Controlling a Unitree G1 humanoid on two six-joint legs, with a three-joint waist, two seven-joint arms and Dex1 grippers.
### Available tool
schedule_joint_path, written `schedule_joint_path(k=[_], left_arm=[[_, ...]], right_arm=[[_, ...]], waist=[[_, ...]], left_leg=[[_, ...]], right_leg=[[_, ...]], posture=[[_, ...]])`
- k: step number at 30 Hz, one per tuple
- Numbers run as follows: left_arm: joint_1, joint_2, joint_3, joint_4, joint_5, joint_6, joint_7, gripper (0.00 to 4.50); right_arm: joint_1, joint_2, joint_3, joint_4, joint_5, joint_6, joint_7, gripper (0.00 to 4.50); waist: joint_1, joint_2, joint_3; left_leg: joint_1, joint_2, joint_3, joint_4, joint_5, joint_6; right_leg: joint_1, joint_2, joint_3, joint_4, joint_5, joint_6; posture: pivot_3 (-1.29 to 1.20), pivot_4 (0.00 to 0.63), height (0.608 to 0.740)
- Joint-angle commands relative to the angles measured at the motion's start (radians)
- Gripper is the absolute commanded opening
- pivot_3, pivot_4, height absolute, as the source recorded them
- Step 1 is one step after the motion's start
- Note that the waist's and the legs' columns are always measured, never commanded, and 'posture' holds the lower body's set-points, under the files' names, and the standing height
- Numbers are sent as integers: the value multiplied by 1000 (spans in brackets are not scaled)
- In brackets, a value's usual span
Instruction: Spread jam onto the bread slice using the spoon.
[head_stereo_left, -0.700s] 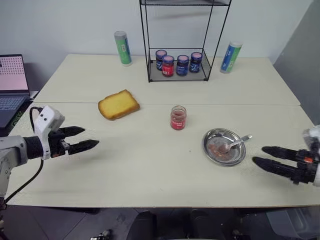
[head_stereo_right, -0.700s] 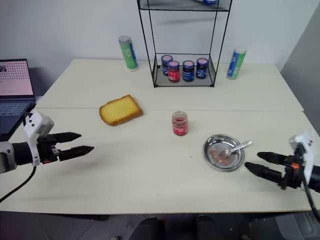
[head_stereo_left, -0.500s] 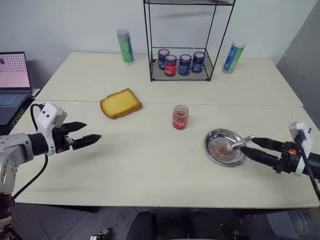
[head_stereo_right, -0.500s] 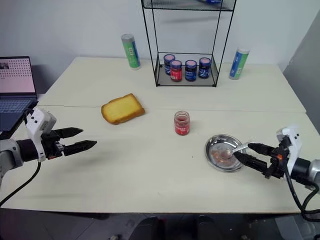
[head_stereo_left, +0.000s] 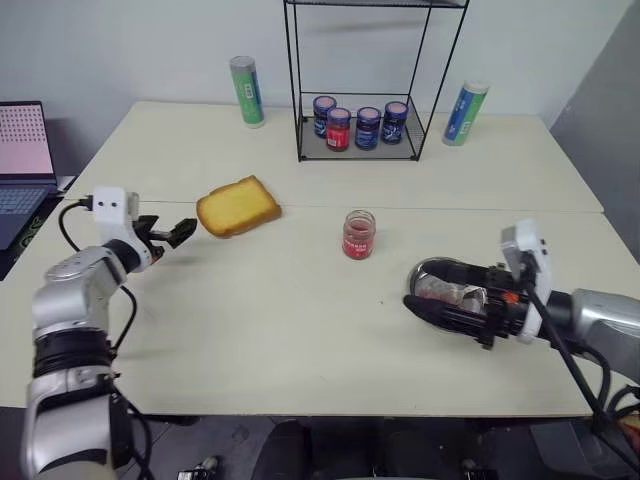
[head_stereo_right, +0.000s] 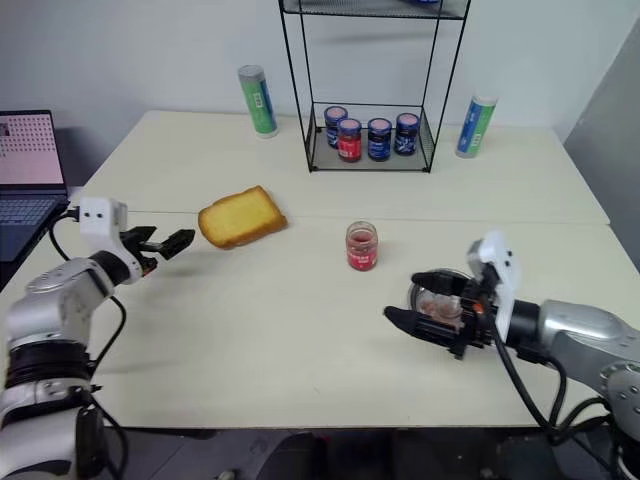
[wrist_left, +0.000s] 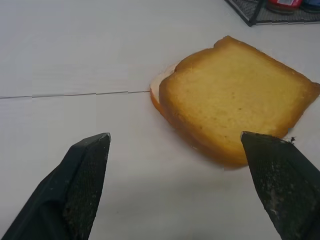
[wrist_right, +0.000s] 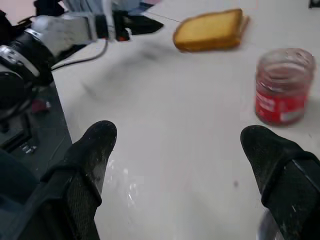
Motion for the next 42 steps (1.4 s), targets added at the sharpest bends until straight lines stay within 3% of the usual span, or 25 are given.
schedule_joint_path(k=[1,5,11,12,31,33,38,42], left_arm=[[-141,-48,-13,192,36,-124,38,4348],[-247,-90,-24,388,59,-214,24,4348],[-314,-104,-56,512,111,-288,22,4348],[-319,-102,-54,523,115,-302,30,3978],[-333,-64,-40,539,124,-370,9,318],[-337,-61,-44,530,126,-363,0,46],[-361,-27,-31,451,93,-289,-69,46],[-311,58,-22,69,-77,75,-306,46]], right_arm=[[-113,48,89,-7,7,-13,-51,4420],[-168,67,133,20,-21,-27,-54,4420],[-191,86,162,19,-26,-33,-74,4420],[-191,86,164,19,-29,-34,-75,4500],[-178,92,169,48,-66,-61,-70,4500],[-179,92,167,53,-68,-64,-65,4500],[-180,80,153,64,-80,-73,-56,4500],[-158,13,64,61,-18,-52,-27,4500]], waist=[[2,0,0],[1,-4,-1],[0,-4,-1],[1,-4,-1],[1,-4,-1],[1,-4,-1],[0,-4,-1],[-1,-4,-1]], left_leg=[[0,0,0,1,0,0],[-2,-1,-1,2,0,0],[-10,-1,0,3,0,0],[-10,-1,-1,3,0,0],[-15,-1,-3,12,0,0],[-15,-1,-3,12,0,0],[-15,-1,-3,12,0,0],[-17,-1,-4,13,0,0]], right_leg=[[0,0,0,1,0,0],[-1,0,-1,1,0,1],[-11,-1,-1,4,1,0],[-11,0,-1,4,1,0],[-11,-1,-3,5,1,1],[-11,-1,-3,5,2,1],[-11,-1,-3,5,2,1],[-11,0,-4,5,2,1]], posture=[[0,150,740],[0,150,740],[0,150,740],[0,150,740],[0,150,740],[0,150,740],[0,150,740],[0,150,740]])
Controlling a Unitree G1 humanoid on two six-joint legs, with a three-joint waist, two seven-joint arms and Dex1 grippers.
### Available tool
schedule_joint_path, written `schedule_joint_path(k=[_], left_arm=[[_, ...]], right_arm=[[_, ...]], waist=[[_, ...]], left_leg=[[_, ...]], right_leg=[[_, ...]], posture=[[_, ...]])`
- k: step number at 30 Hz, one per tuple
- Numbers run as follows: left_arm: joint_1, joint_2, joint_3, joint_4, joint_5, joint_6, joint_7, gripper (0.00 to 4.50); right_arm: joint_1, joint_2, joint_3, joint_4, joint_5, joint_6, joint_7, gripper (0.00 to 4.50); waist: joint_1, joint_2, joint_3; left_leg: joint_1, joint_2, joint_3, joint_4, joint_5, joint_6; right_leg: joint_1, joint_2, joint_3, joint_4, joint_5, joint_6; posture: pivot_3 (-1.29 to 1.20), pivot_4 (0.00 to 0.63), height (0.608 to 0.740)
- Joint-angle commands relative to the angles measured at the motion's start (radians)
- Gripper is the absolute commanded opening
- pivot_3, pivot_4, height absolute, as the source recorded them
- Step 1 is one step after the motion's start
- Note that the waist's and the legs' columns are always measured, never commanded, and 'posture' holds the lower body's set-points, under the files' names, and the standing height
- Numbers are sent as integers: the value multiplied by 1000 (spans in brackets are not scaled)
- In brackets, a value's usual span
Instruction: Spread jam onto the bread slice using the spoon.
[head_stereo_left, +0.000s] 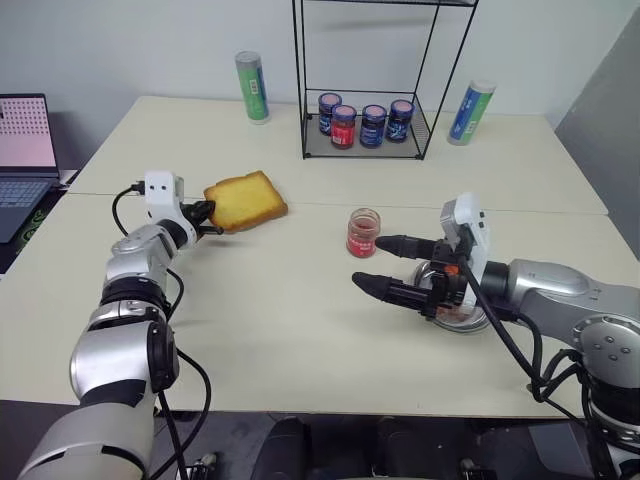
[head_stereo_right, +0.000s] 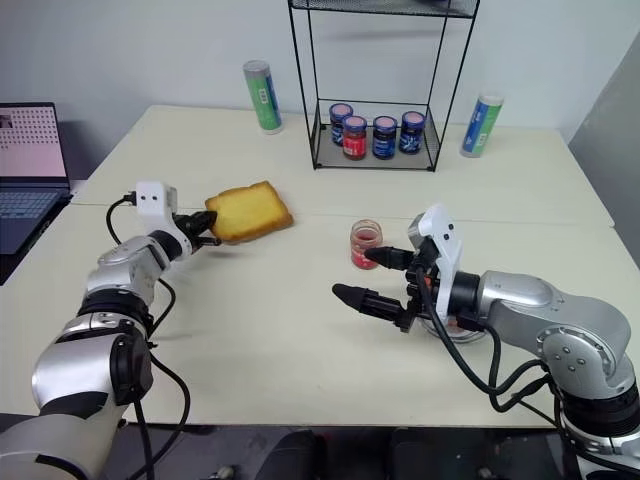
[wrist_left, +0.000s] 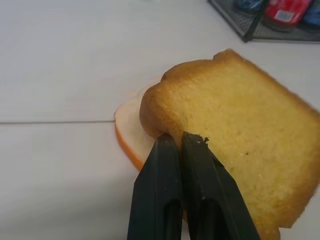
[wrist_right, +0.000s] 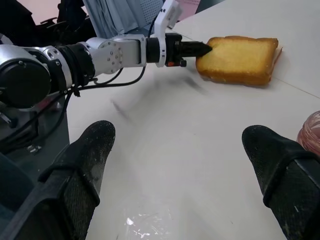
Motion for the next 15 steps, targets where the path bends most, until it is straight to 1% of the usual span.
schedule_joint_path(k=[1,6,9,11,13,15], left_arm=[[32,120,11,-438,-183,348,-209,46],[139,283,6,-807,-358,717,-323,46],[269,388,5,-1020,-452,855,-396,46],[361,448,29,-1145,-522,929,-434,46],[419,466,67,-1241,-599,997,-438,46],[484,455,81,-1346,-663,1041,-417,46]], right_arm=[[27,-73,-117,-24,71,1,42,4500],[80,-159,-206,-19,149,16,80,4500],[120,-204,-251,-14,192,25,93,4500],[154,-231,-279,-12,207,28,100,4500],[195,-255,-308,-9,216,28,109,4500],[230,-272,-325,-8,217,24,117,4500]], waist=[[-2,0,0],[-4,1,0],[-7,2,0],[-9,2,1],[-7,3,1],[-2,3,1]], left_leg=[[0,0,0,0,0,0],[1,0,1,0,0,0],[3,1,1,0,0,0],[4,1,1,-1,0,0],[4,1,1,-1,0,0],[4,1,1,0,0,0]], right_leg=[[0,0,0,0,0,0],[1,0,2,-1,0,0],[1,0,2,0,0,0],[1,1,3,0,0,0],[2,1,3,0,0,0],[2,1,3,0,0,0]], posture=[[0,150,740],[0,150,740],[0,150,740],[0,150,740],[0,150,740],[0,150,740]])
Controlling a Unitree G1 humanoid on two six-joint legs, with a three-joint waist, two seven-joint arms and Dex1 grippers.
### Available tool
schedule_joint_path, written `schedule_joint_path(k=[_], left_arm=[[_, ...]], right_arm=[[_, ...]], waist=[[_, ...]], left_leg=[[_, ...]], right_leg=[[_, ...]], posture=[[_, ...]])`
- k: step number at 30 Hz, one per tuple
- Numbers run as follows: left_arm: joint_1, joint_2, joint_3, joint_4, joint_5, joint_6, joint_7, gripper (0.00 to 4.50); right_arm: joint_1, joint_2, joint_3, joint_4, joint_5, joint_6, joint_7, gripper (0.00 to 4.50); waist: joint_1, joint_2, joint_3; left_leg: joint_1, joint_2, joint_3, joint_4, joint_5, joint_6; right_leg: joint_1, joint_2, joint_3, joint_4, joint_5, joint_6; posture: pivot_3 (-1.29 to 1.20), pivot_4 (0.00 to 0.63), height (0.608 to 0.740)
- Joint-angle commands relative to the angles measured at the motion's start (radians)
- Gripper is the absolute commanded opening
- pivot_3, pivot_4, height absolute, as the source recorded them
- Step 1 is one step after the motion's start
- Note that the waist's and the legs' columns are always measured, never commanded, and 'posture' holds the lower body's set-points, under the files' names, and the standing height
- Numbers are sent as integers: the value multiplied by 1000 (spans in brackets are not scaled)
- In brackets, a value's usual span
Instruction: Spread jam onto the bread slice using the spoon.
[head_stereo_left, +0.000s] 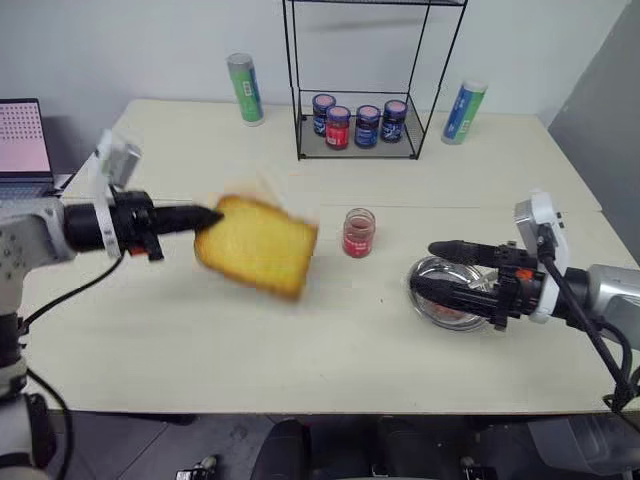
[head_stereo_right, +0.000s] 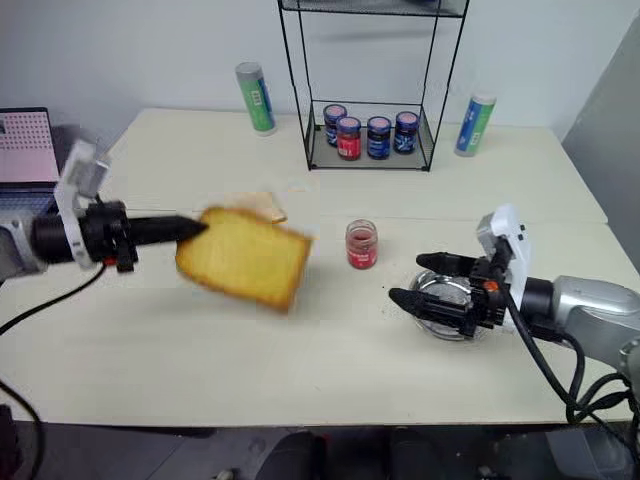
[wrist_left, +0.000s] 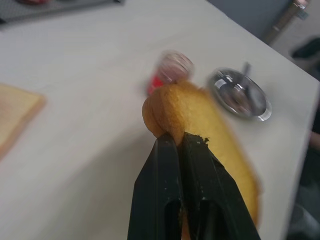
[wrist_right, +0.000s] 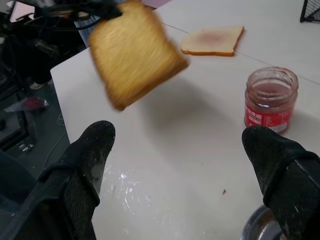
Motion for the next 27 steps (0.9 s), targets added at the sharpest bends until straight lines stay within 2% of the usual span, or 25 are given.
schedule_joint_path(k=[1,2,4,7,9,12,15,17,22,27], left_arm=[[72,-1,56,-200,-119,57,15,46],[88,-22,40,-227,-114,40,35,46],[98,-150,-9,-252,-99,-2,144,46],[114,-288,-58,-263,-64,-46,264,46],[137,-405,-112,-213,42,-138,390,46],[186,-500,-164,-145,127,-216,469,46],[229,-555,-246,-43,249,-360,497,46],[227,-583,-259,-10,248,-372,485,46],[220,-557,-357,43,323,-445,401,46],[184,-541,-324,98,347,-481,397,1014]], right_arm=[[38,-29,-53,-13,28,-10,25,4500],[49,-31,-54,-13,27,-13,25,4500],[82,-34,-60,-19,20,-18,26,4500],[118,-39,-75,-23,21,-23,20,4500],[153,-41,-99,-27,21,-25,10,4500],[191,-37,-116,-40,14,-31,-3,4500],[219,-25,-125,-51,4,-41,-26,4500],[234,-25,-133,-54,2,-47,-34,4500],[256,-25,-150,-45,-10,-61,-54,4500],[317,-3,-194,-19,-52,-82,-76,4500]], waist=[[4,0,0],[5,0,0],[8,2,-1],[14,2,-2],[14,2,-2],[13,2,-2],[7,4,-3],[9,4,-3],[12,4,-4],[13,4,-4]], left_leg=[[0,0,0,0,0,0],[0,0,0,1,0,0],[0,-1,0,1,0,0],[0,-1,0,2,0,0],[0,-1,0,2,0,0],[0,-1,1,2,0,0],[0,-1,1,2,0,0],[0,-1,1,2,0,0],[0,-1,1,2,0,0],[0,-1,1,2,0,0]], right_leg=[[0,0,0,0,0,0],[0,0,0,0,0,0],[1,0,1,0,0,0],[2,0,1,0,0,1],[1,0,1,0,1,1],[1,0,2,0,1,1],[1,1,2,0,1,1],[1,1,2,0,1,1],[1,1,2,0,1,1],[1,1,2,0,1,1]], posture=[[0,150,740],[0,150,740],[0,150,740],[0,150,740],[0,150,740],[0,150,740],[0,150,740],[0,150,740],[0,150,740],[0,150,740]])
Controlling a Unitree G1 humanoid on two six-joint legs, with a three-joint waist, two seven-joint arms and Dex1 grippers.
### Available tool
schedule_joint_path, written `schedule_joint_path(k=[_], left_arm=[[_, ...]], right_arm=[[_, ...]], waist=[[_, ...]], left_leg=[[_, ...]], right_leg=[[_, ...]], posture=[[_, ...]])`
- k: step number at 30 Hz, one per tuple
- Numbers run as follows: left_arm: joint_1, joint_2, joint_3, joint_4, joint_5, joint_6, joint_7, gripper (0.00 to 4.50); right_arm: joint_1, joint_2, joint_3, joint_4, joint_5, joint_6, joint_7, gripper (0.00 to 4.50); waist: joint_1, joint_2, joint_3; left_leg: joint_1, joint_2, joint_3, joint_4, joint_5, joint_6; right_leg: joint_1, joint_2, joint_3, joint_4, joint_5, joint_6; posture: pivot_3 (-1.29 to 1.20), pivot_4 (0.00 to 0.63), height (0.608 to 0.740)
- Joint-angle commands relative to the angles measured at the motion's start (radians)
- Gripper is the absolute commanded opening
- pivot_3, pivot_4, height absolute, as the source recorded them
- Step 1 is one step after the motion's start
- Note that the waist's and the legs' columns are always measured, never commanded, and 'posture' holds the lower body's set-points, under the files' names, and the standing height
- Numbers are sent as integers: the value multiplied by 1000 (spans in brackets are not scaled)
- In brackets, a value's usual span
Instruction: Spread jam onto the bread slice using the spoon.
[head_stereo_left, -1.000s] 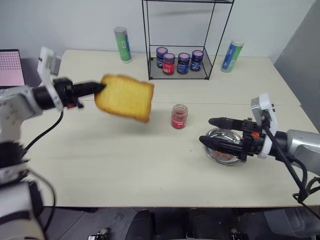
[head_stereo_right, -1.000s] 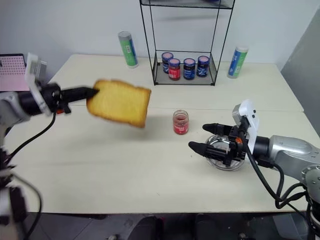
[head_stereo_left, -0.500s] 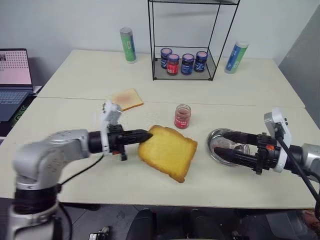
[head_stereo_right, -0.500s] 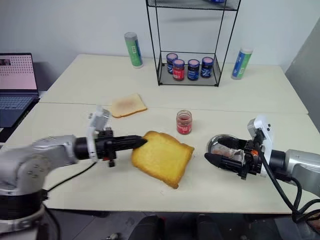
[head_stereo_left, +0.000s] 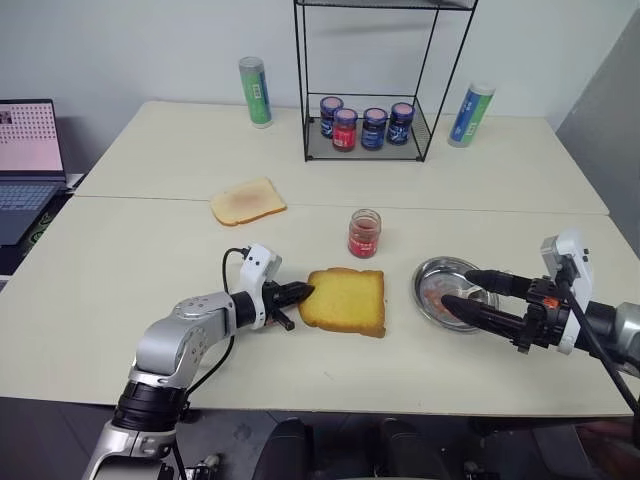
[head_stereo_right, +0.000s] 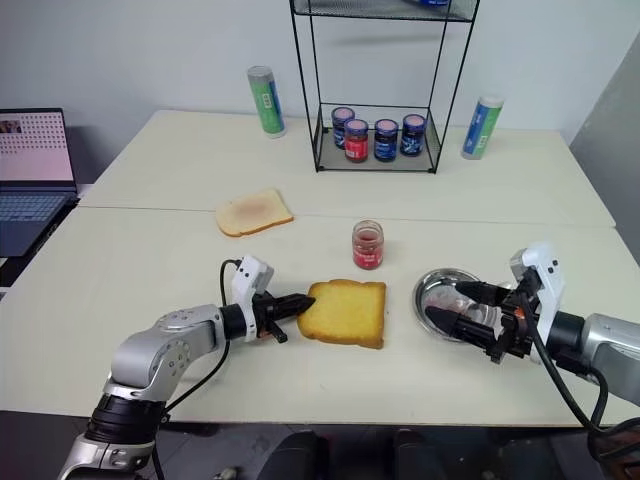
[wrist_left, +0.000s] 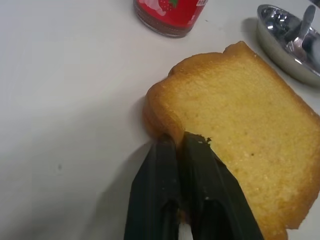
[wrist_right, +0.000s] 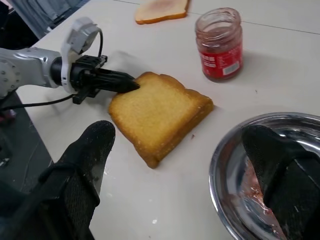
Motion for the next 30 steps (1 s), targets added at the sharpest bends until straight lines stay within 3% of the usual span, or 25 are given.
schedule_joint_path(k=[1,4,8,10,13,18,22,30], left_arm=[[-21,33,28,8,23,-24,-10,1209],[-12,101,47,-18,34,-10,-30,1829],[34,323,-12,-160,84,-31,-165,2707],[-2,378,-11,-196,89,-50,-200,3148],[-95,344,-2,-239,35,-71,-232,3148],[-210,265,-100,-306,13,-135,-338,3148],[-226,235,-168,-293,68,-221,-386,3148],[-226,220,-176,-264,107,-268,-394,3148]], right_arm=[[66,25,-74,6,-52,-40,-16,4500],[130,66,-113,35,-116,-76,-32,4500],[165,146,-163,134,-184,-113,-96,4500],[174,175,-145,198,-273,-157,-107,4500],[115,228,-116,304,-319,-183,-132,4500],[-132,375,-129,570,-174,-109,-173,4500],[-250,415,-126,721,-170,-89,-158,4500],[-310,455,-80,807,-195,-78,-97,4500]], waist=[[0,0,0],[0,0,0],[-13,0,-1],[-10,1,-1],[3,3,-2],[-5,3,-3],[-12,7,-4],[-11,8,-4]], left_leg=[[0,0,0,0,0,0],[0,0,0,0,0,0],[1,2,0,-1,0,0],[2,2,1,-2,0,0],[2,0,2,-1,0,0],[2,0,4,0,1,1],[4,1,6,-2,1,1],[3,1,5,-3,1,1]], right_leg=[[0,0,0,0,0,0],[0,0,0,0,0,0],[-1,1,0,1,0,0],[0,1,1,1,0,0],[0,0,1,0,0,0],[0,0,4,-1,1,1],[1,2,5,1,2,0],[0,2,5,0,2,0]], posture=[[0,150,740],[0,150,740],[0,150,740],[0,150,740],[0,150,740],[0,150,740],[0,150,740],[0,150,740]])
